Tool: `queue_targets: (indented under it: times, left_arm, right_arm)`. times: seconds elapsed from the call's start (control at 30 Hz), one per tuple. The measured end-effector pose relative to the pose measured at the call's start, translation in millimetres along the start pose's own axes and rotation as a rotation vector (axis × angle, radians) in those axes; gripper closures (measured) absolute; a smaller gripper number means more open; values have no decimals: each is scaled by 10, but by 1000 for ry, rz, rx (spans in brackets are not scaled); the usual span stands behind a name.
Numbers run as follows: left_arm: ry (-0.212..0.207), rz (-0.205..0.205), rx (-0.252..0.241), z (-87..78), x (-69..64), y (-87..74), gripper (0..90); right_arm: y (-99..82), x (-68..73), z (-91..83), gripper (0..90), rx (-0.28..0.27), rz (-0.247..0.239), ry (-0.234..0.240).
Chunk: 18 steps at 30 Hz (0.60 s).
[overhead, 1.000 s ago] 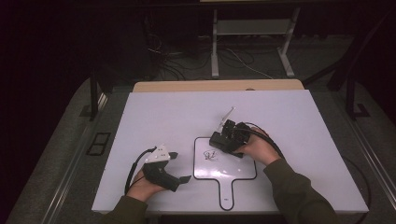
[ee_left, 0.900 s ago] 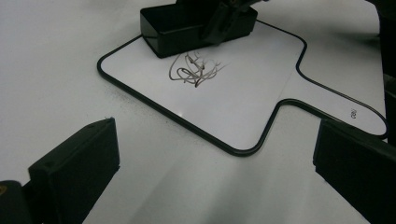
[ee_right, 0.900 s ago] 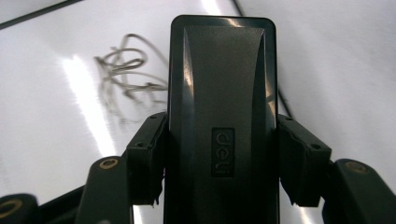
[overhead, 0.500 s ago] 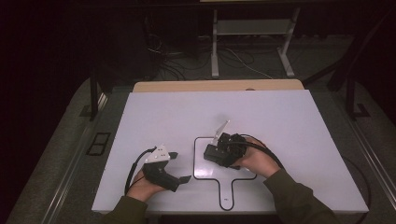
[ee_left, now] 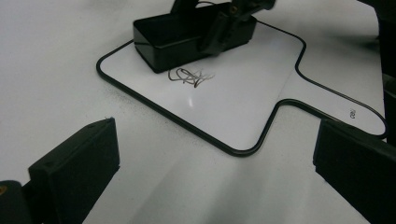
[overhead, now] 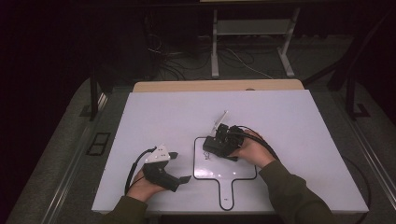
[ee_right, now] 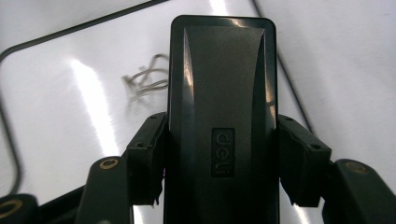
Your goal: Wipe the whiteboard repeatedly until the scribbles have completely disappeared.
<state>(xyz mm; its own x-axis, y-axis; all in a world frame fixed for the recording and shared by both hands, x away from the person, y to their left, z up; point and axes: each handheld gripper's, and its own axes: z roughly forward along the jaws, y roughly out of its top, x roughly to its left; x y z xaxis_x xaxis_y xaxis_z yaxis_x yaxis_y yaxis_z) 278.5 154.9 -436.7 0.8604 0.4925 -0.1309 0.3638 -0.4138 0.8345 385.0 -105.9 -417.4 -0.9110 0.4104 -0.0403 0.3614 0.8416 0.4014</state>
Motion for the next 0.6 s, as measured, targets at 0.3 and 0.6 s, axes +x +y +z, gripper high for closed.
queue_targets:
  times: [0.3, 0.6]
  left_arm:
    - [-1, 3, 4, -1, 6, 0, 0]
    - [1, 1, 0, 1, 0, 1, 0]
  right_arm:
    - [75, -114, 35, 388, 10, 25, -15]
    - [71, 130, 16, 388, 13, -24, 9]
